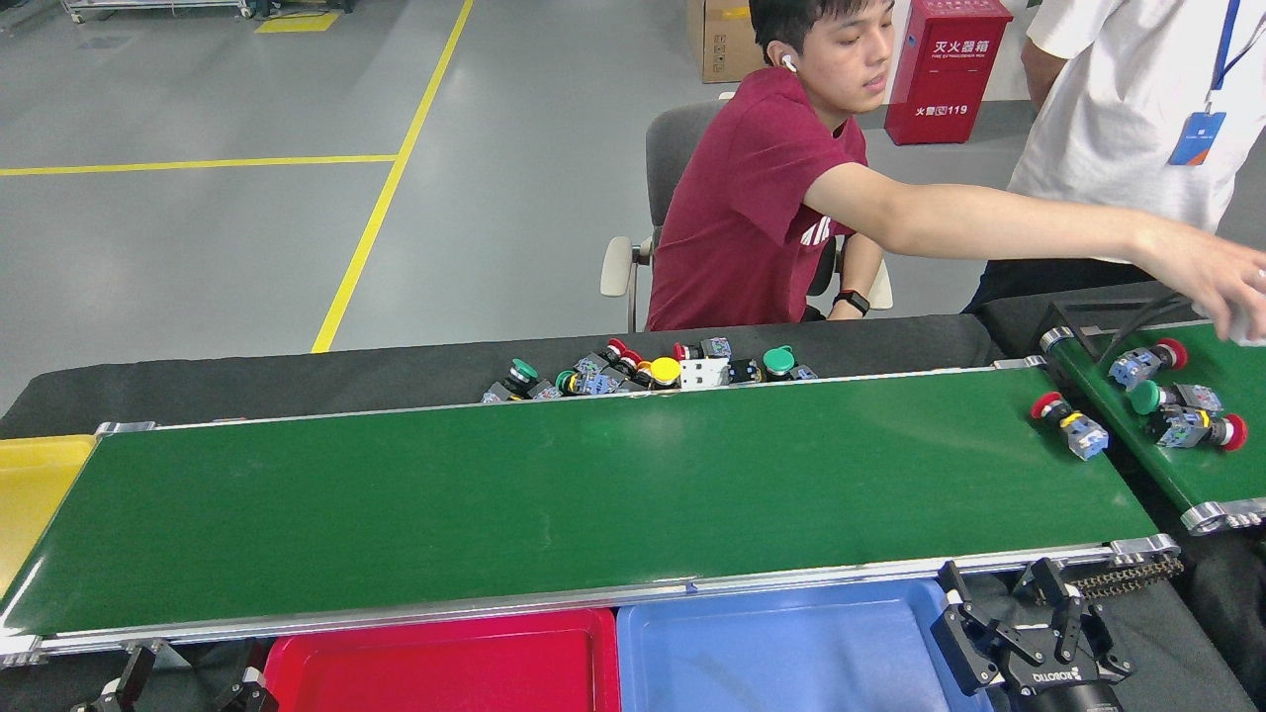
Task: Pick switch part from conveyor to tray
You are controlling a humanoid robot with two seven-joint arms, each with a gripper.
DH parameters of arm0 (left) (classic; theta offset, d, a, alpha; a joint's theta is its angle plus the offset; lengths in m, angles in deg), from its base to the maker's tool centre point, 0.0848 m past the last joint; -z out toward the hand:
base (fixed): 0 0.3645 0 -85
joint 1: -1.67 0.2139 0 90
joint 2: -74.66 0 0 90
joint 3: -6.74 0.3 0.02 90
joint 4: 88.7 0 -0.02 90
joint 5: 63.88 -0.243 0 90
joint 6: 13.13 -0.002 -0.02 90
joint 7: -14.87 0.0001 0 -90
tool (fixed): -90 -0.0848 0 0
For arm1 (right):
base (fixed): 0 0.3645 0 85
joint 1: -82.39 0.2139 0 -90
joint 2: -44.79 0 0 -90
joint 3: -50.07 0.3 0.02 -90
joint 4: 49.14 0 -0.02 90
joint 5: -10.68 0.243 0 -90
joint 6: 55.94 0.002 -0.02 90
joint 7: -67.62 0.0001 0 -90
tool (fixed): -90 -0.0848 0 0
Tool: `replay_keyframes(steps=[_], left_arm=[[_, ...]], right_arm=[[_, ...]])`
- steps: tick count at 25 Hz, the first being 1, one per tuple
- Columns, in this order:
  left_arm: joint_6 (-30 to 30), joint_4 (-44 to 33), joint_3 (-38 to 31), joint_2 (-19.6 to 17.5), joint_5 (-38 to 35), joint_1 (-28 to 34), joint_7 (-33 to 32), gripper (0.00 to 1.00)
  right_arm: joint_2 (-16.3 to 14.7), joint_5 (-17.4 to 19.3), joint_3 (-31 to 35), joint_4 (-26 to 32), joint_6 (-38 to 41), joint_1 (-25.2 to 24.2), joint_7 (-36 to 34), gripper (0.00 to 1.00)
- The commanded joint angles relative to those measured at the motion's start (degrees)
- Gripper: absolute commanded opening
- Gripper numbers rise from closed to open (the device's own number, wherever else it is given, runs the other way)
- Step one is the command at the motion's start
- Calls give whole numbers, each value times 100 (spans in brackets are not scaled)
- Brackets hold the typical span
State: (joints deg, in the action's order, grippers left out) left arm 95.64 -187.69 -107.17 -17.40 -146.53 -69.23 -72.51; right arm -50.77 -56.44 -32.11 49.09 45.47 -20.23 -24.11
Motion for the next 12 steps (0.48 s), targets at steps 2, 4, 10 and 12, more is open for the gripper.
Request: replay_keyframes(steps=[2,4,10,12], left_arm=[[4,-77,-26,-58,13,-3,46,100],[4,-77,-26,-49,13,-3,38,100],[4,-94,-17,-49,13,-12,46,100],[4,-94,-17,-49,13,-12,46,100]], right_arm=[[11,-2,27,91,-17,14,-38,99],[19,-2,18,91,-25,5,-38,99],[19,-2,18,73,-52,14,-20,99],[19,-11,18,38,-69,23,-11,99]])
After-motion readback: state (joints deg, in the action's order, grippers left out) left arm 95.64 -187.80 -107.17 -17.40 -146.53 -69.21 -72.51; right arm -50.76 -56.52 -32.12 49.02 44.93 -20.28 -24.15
